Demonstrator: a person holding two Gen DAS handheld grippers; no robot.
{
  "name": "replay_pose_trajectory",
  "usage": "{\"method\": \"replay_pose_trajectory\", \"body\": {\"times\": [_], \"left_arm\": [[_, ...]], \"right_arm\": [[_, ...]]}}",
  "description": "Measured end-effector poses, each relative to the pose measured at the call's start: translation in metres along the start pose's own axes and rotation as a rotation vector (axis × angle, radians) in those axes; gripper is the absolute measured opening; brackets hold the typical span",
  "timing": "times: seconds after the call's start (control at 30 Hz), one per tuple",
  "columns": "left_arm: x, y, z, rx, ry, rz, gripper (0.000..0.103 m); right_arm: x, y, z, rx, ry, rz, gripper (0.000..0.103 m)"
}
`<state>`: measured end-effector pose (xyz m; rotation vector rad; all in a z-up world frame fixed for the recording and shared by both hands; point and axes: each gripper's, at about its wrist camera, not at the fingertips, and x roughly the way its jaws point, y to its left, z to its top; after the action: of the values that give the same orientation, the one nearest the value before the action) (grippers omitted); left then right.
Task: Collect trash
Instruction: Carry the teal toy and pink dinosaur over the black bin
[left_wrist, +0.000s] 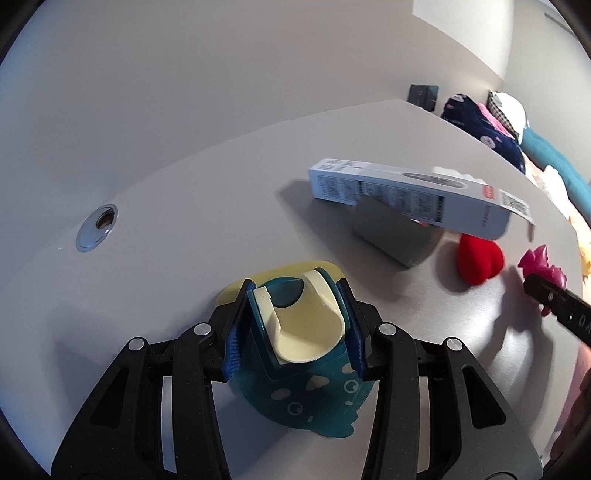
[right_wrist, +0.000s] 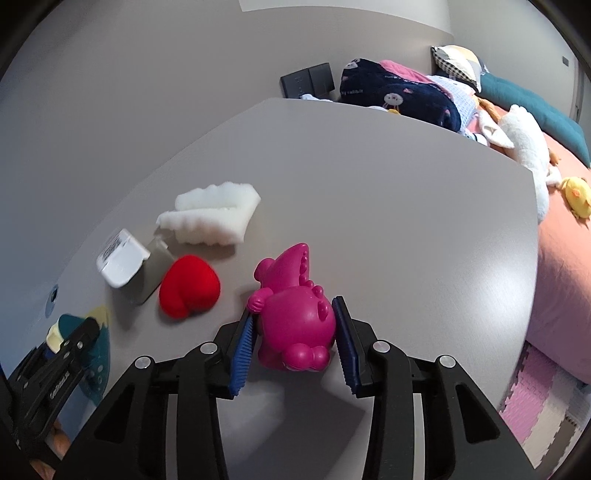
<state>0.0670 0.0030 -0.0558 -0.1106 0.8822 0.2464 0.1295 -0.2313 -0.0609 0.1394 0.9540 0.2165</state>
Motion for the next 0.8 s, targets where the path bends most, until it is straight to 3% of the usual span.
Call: {"method": "replay_pose_trajectory", "body": {"times": [0.8], "left_arm": [[-0.056, -0.084, -0.034, 0.147, -0.044, -0.123, 0.044]], "right_arm": [[-0.095, -0.035, -0.053, 0.03, -0.094, 0.003, 0.042]]}}
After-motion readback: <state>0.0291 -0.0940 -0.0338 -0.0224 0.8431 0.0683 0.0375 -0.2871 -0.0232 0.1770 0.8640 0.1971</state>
